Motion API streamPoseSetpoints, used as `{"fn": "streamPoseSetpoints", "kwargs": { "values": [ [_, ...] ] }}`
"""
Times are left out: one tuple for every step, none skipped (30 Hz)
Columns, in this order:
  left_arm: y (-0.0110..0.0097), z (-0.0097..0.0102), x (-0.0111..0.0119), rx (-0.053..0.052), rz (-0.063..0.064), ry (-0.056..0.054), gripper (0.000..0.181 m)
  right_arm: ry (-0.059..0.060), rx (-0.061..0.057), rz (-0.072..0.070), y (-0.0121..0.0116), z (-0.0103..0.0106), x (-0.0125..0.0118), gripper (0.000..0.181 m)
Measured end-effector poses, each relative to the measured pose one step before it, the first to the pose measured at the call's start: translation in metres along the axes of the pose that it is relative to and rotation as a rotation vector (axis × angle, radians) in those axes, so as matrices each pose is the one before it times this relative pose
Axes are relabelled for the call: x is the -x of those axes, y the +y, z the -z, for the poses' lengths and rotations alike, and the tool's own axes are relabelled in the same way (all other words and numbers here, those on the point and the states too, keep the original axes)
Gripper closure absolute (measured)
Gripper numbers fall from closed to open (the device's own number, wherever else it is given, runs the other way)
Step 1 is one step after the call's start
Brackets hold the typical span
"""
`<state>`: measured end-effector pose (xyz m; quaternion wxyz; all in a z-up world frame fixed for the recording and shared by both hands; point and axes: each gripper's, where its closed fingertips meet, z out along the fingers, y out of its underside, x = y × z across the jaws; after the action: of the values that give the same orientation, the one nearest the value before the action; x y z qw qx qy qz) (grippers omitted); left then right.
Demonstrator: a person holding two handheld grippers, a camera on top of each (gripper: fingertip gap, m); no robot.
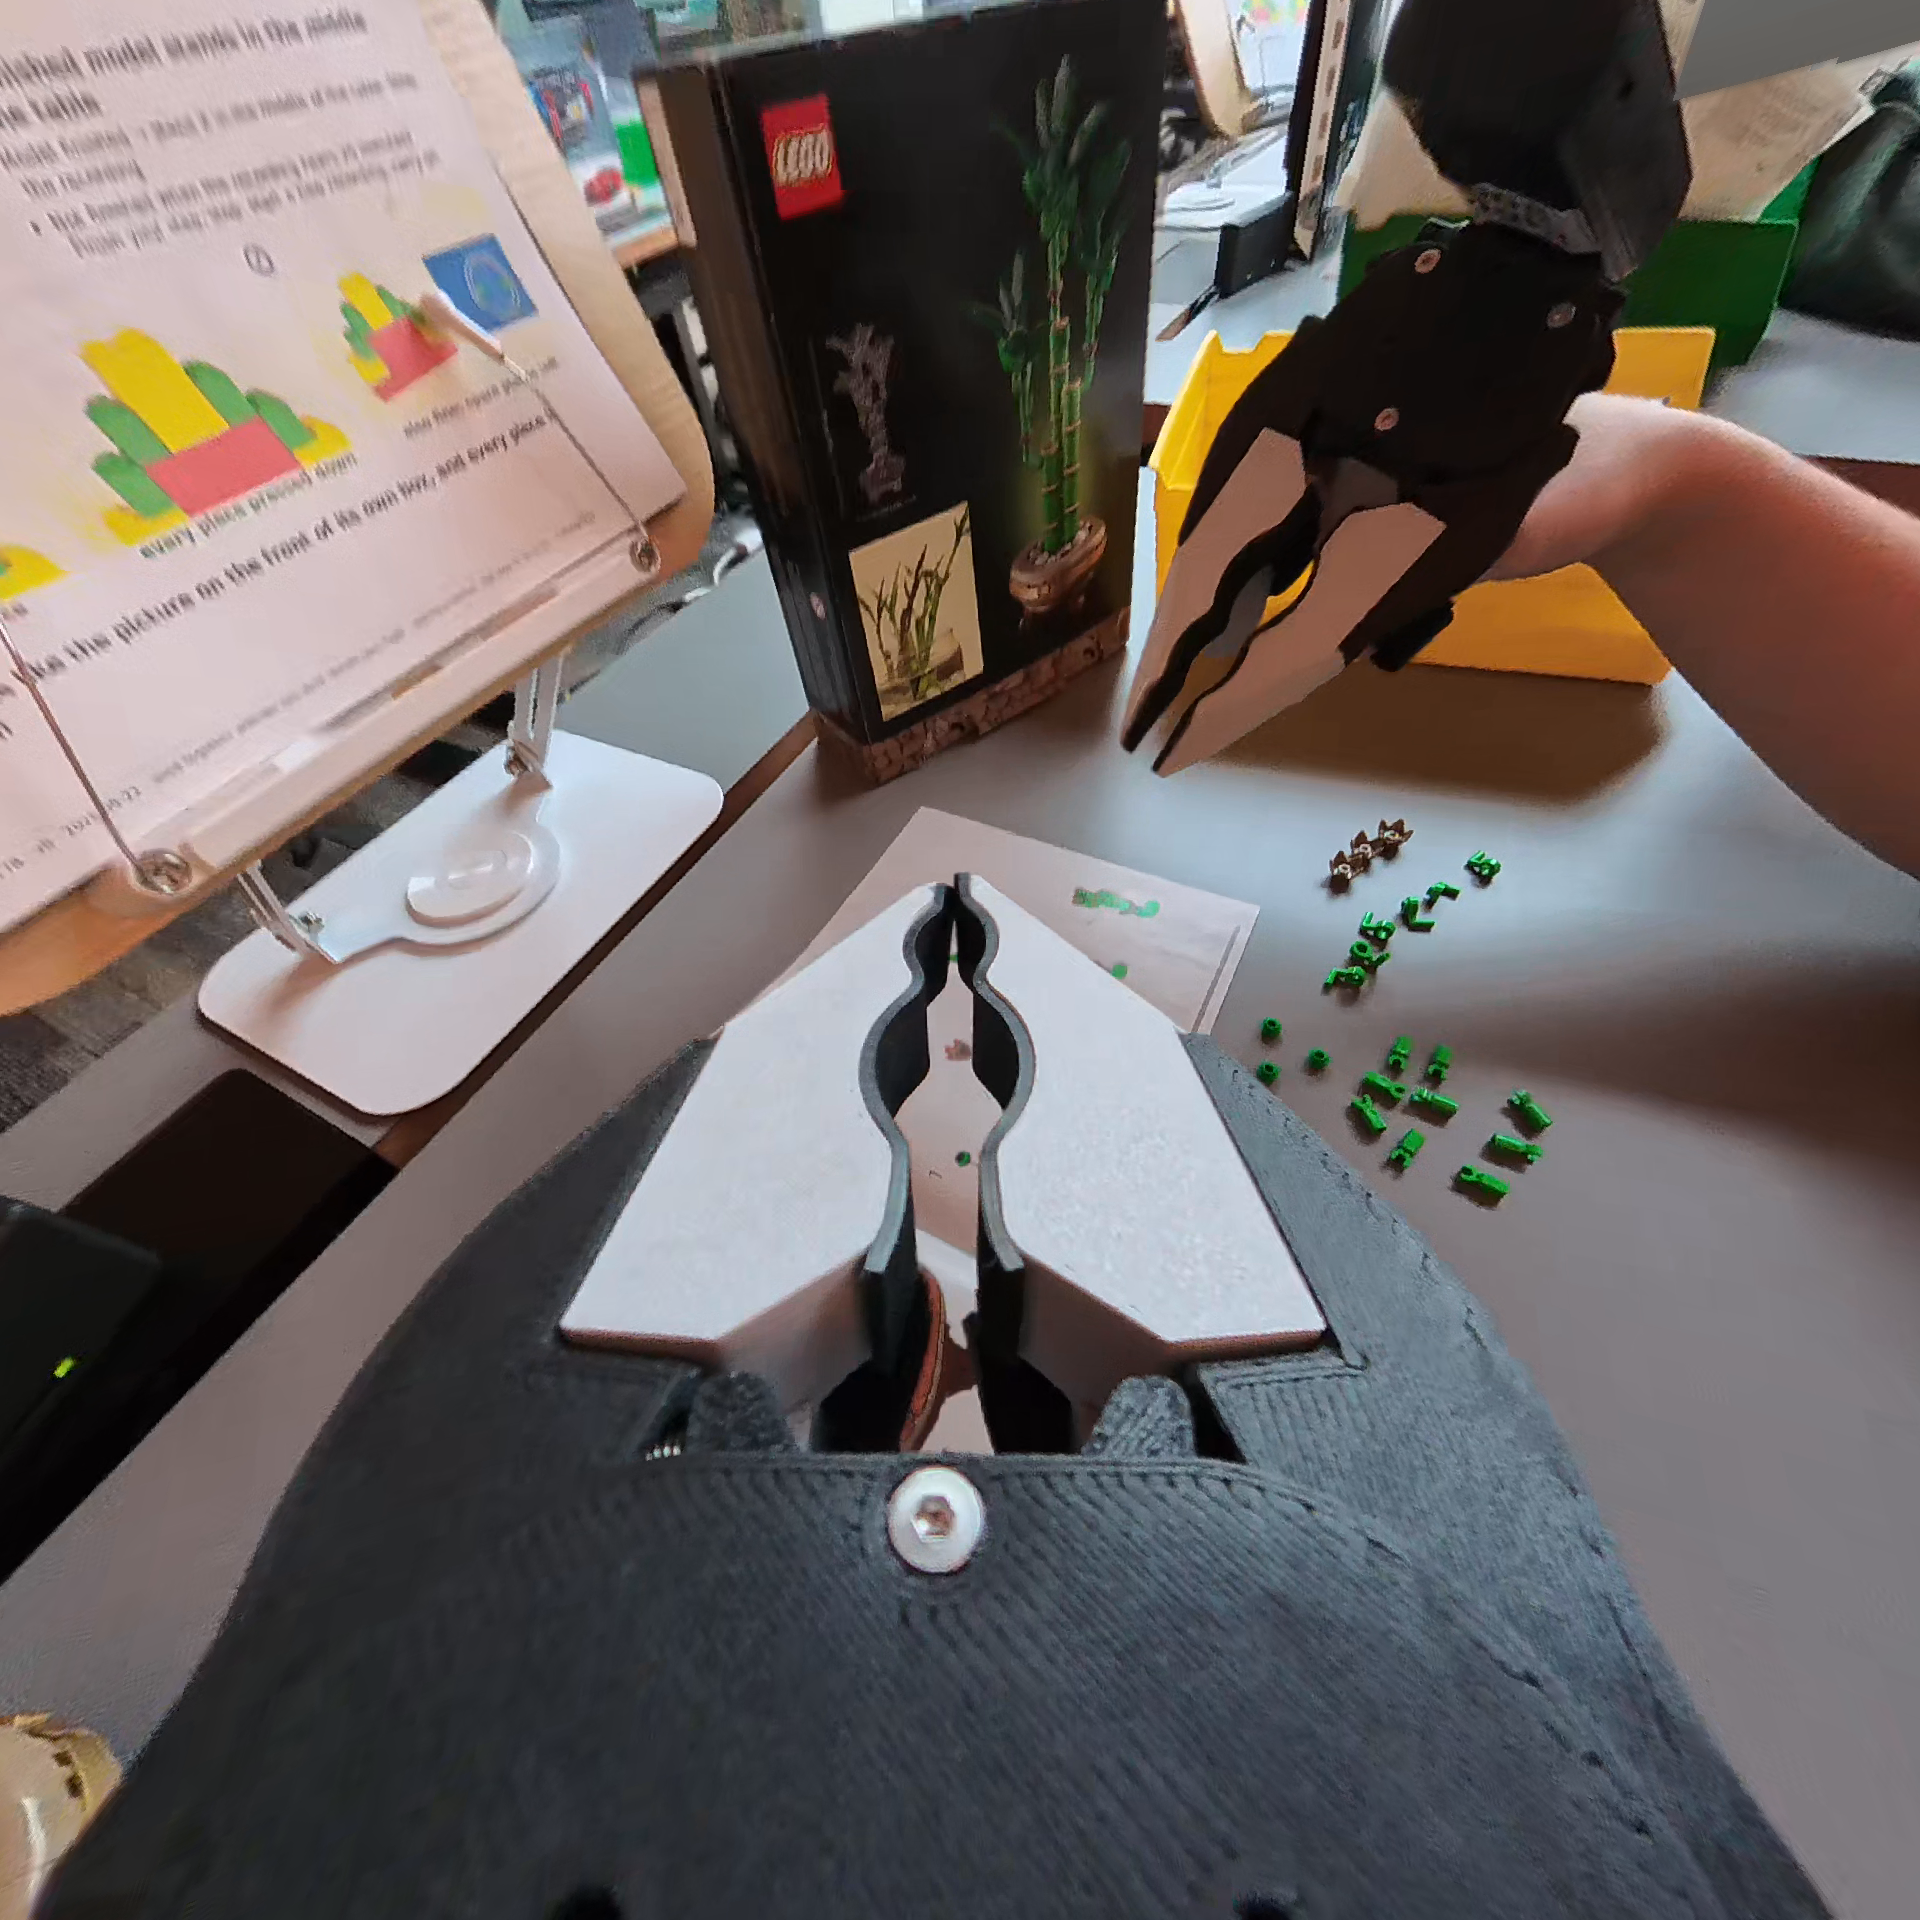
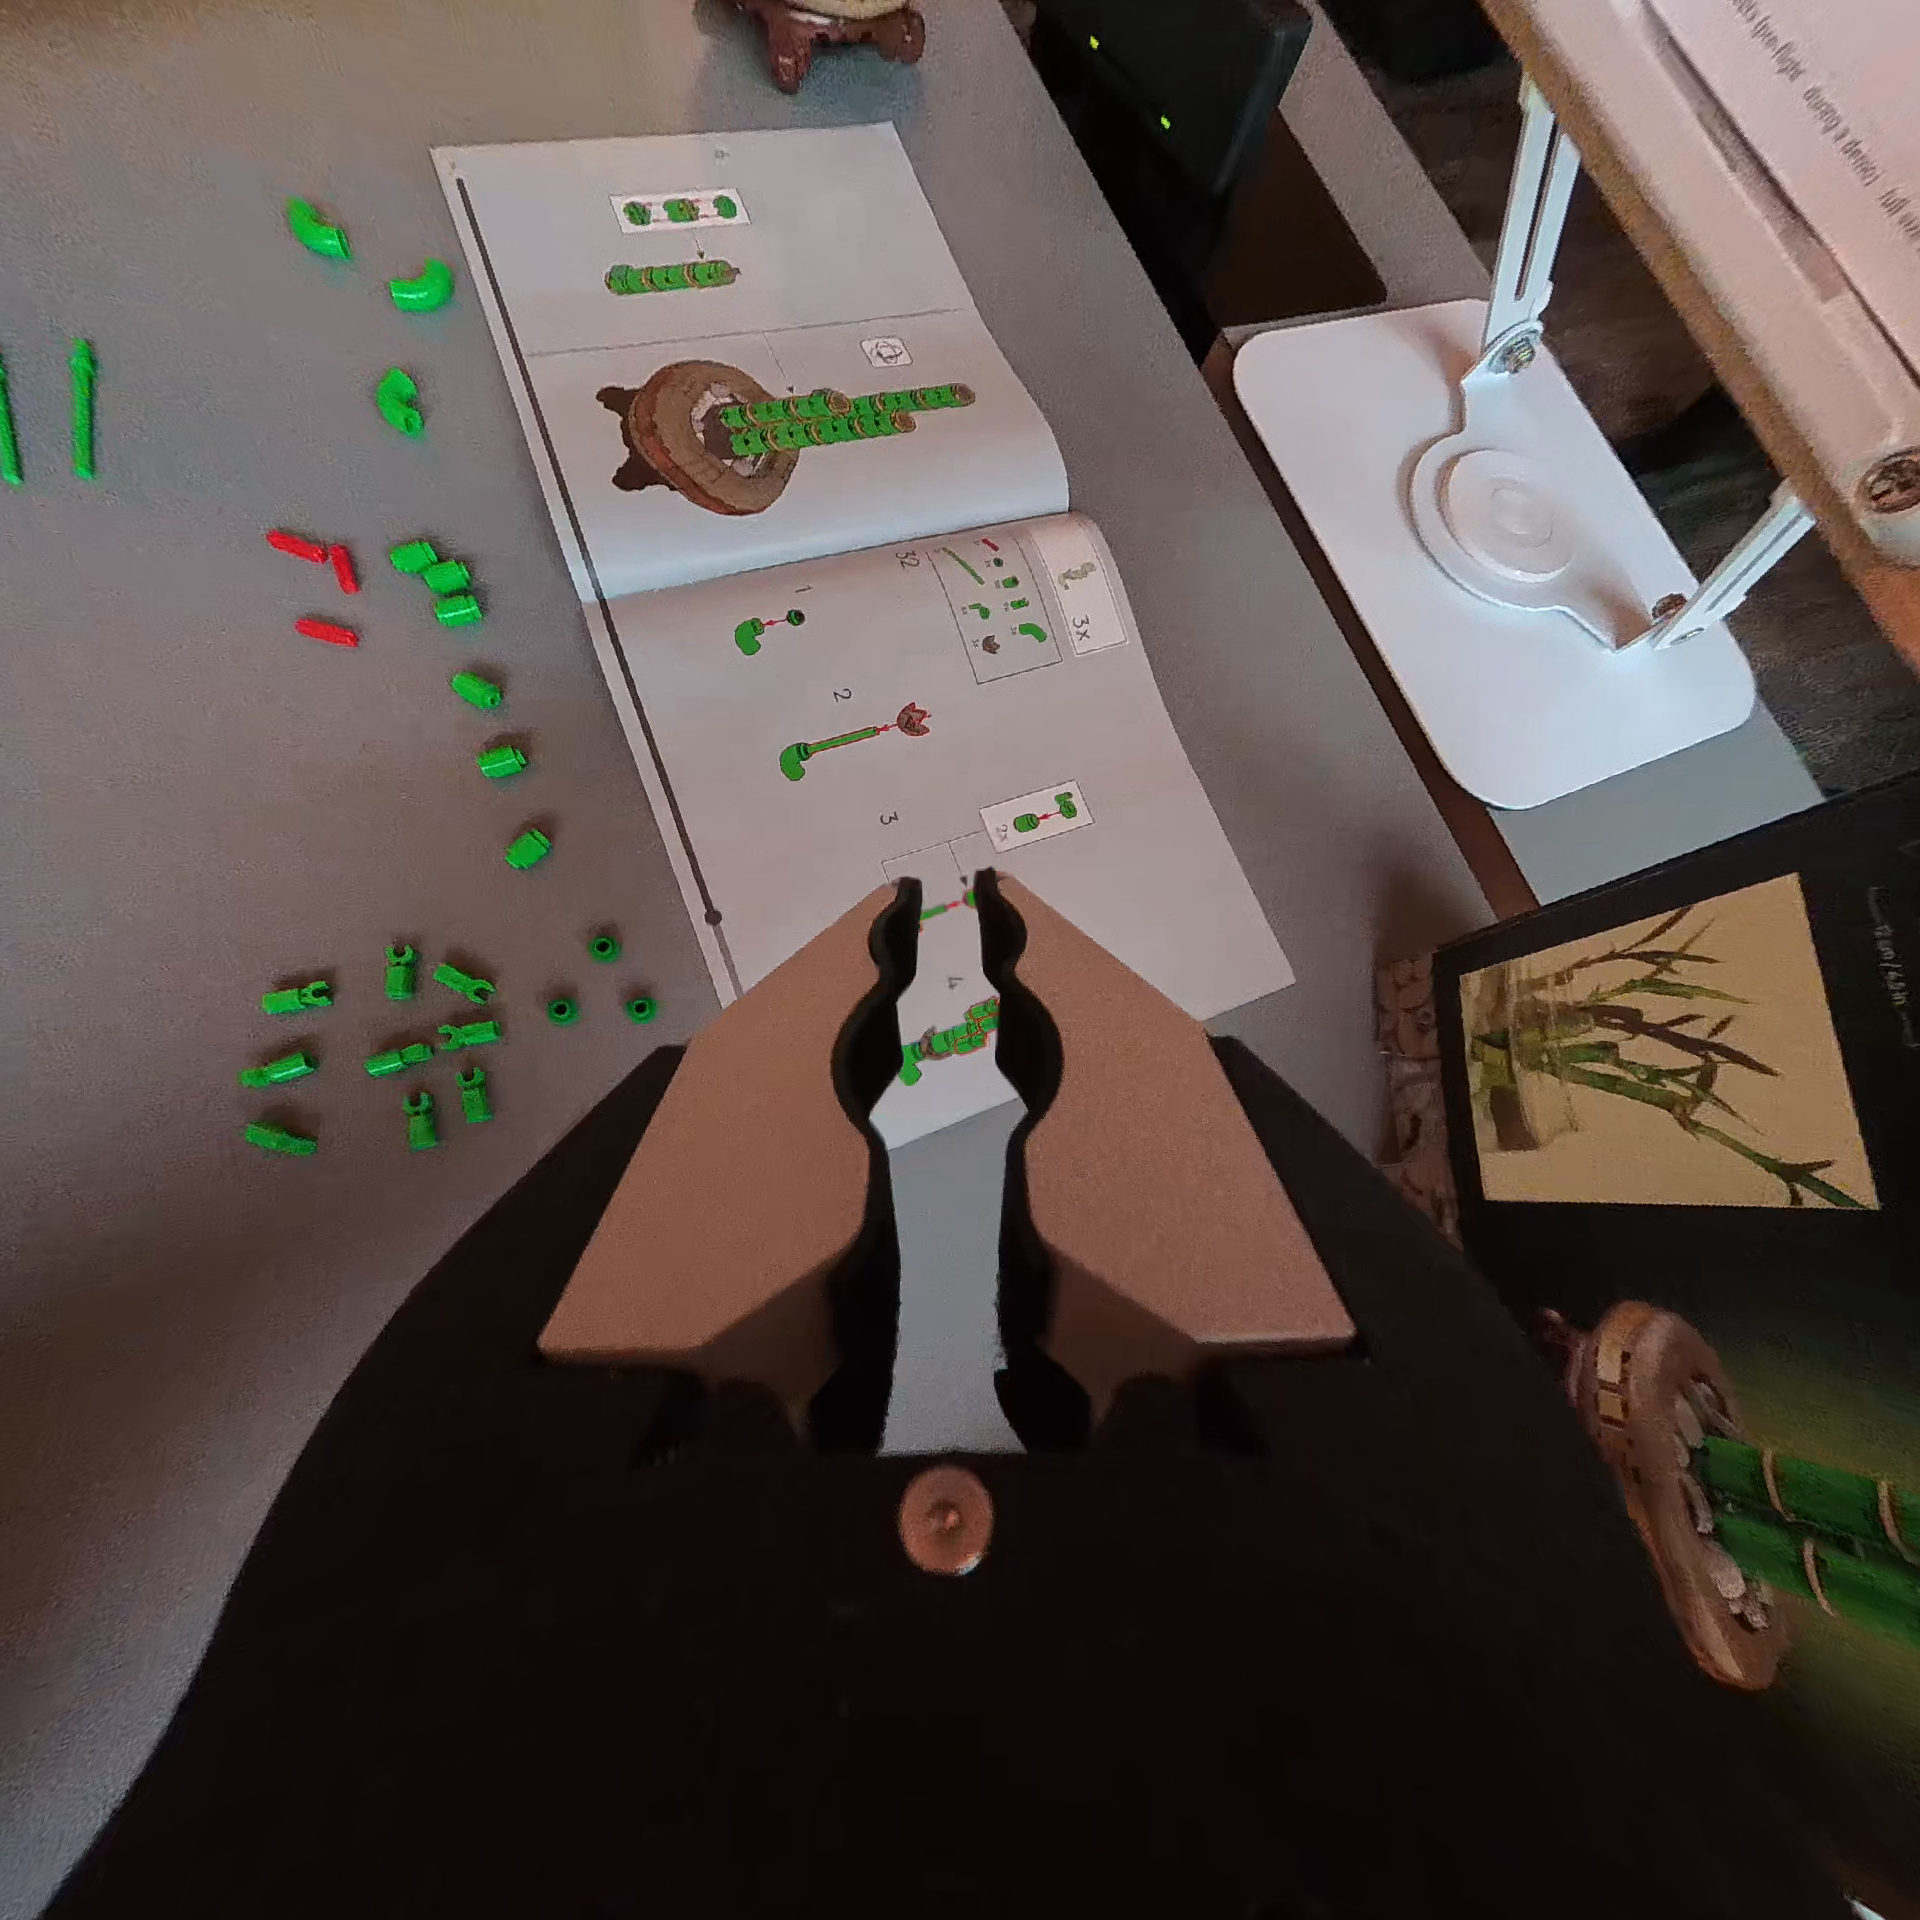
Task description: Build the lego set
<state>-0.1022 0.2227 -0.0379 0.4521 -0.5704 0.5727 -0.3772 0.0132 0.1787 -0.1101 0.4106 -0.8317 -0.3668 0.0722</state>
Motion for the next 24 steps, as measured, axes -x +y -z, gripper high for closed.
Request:
{"fn": "streamPoseSetpoints", "kwargs": {
  "values": [
    [-0.00799,0.00352,-0.00414,-0.0226,-0.0229,-0.007,0.181,0.0138,-0.0218,0.0031,-0.00594,0.00427,-0.00125,0.171],
    [-0.0114,0.00548,-0.00471,-0.0319,-0.0277,-0.0105,0.181,0.0124,-0.0358,0.0076,-0.00964,0.00605,-0.00021,0.171],
    [-0.01372,0.0071,-0.00414,-0.0363,-0.0289,-0.0161,0.181,0.0152,-0.0507,0.0123,-0.01357,0.00776,0.00007,0.171],
    [-0.01398,0.00805,-0.00294,-0.0313,-0.0265,-0.021,0.181,0.022,-0.0649,0.0163,-0.01744,0.00879,-0.00008,0.171],
    [-0.01132,0.00854,-0.0019,-0.0184,-0.0177,-0.0247,0.181,0.0185,-0.0755,0.0164,-0.01969,0.00796,0.00083,0.172],
    [-0.00551,0.00865,-0.00129,0.0024,-0.0053,-0.0252,0.176,0.0045,-0.0732,0.0134,-0.01865,0.00577,0.00304,0.172],
    [0.00351,0.00883,-0.00132,0.0338,-0.0002,-0.0218,0.169,-0.0049,-0.0482,0.0153,-0.0136,0.00352,0.00417,0.172],
    [0.01386,0.0086,-0.00015,0.0676,-0.0019,-0.0216,0.165,0.0004,-0.0208,0.0153,-0.00782,0.00223,0.00289,0.172],
    [0.02304,0.00726,0.00272,0.0911,0.0138,-0.0341,0.164,-0.0008,-0.0015,0.0148,-0.00314,0.00166,0.00219,0.172],
    [0.02968,0.00411,0.00367,0.0992,0.0279,-0.0322,0.163,-0.0033,0.012,0.0117,0.00048,0.00124,0.00175,0.172],
    [0.03161,0.00034,0.00007,0.0932,0.0198,-0.0044,0.164,-0.0011,0.0158,0.0079,0.00259,0.00057,0.0007,0.172],
    [0.02781,-0.00286,-0.00365,0.0636,0.0037,0.0176,0.166,0.0019,0.0112,0.004,0.00304,-0.00001,-0.00046,0.172],
    [0.02187,-0.00465,-0.00433,0.0364,-0.0092,0.0187,0.166,-0.0001,0.0036,-0.0019,0.00232,-0.0006,-0.00069,0.172],
    [0.01604,-0.00542,-0.00318,0.0197,-0.0171,0.0136,0.165,-0.0085,-0.0016,-0.0101,0.00139,-0.00115,0.00019,0.172],
    [0.01141,-0.00577,-0.0031,0.0107,-0.0185,0.0176,0.162,-0.0169,-0.0015,-0.0147,0.00089,-0.00168,0.00146,0.171],
    [0.0094,-0.00565,-0.0034,0.0161,-0.0193,0.0278,0.155,-0.0184,0.0023,-0.0118,0.0012,-0.00196,0.00227,0.171],
    [0.00778,-0.00552,-0.00016,0.0225,-0.02,0.0128,0.143,-0.0151,0.0081,-0.0046,0.00195,-0.00196,0.00262,0.172],
    [0.00559,-0.00467,0.0009,0.0217,-0.0239,0.0085,0.137,-0.0164,0.0133,0.0017,0.00275,-0.00225,0.00329,0.175],
    [0.00438,-0.00336,-0.00131,0.0178,-0.0335,0.0235,0.144,-0.0178,0.0157,0.0049,0.00317,-0.00241,0.00379,0.175],
    [0.00292,-0.0025,-0.00362,0.0098,-0.0338,0.0383,0.151,-0.0136,0.0167,0.0074,0.00323,-0.0023,0.00317,0.176],
    [0.00204,-0.00209,-0.00376,0.0073,-0.0233,0.0395,0.154,-0.0073,0.0172,0.0084,0.00315,-0.0022,0.00223,0.176],
    [0.00203,-0.00177,-0.00264,0.0101,-0.0115,0.0347,0.157,-0.0039,0.0181,0.0071,0.0032,-0.00198,0.00137,0.176],
    [0.00175,-0.00165,-0.00304,0.0117,-0.0058,0.036,0.158,-0.0041,0.0174,0.0046,0.00288,-0.00177,0.00106,0.176],
    [0.00119,-0.00149,-0.00346,0.0106,-0.0047,0.0352,0.161,-0.0056,0.0119,0.0021,0.00221,-0.00133,0.00104,0.176]
  ]
}}
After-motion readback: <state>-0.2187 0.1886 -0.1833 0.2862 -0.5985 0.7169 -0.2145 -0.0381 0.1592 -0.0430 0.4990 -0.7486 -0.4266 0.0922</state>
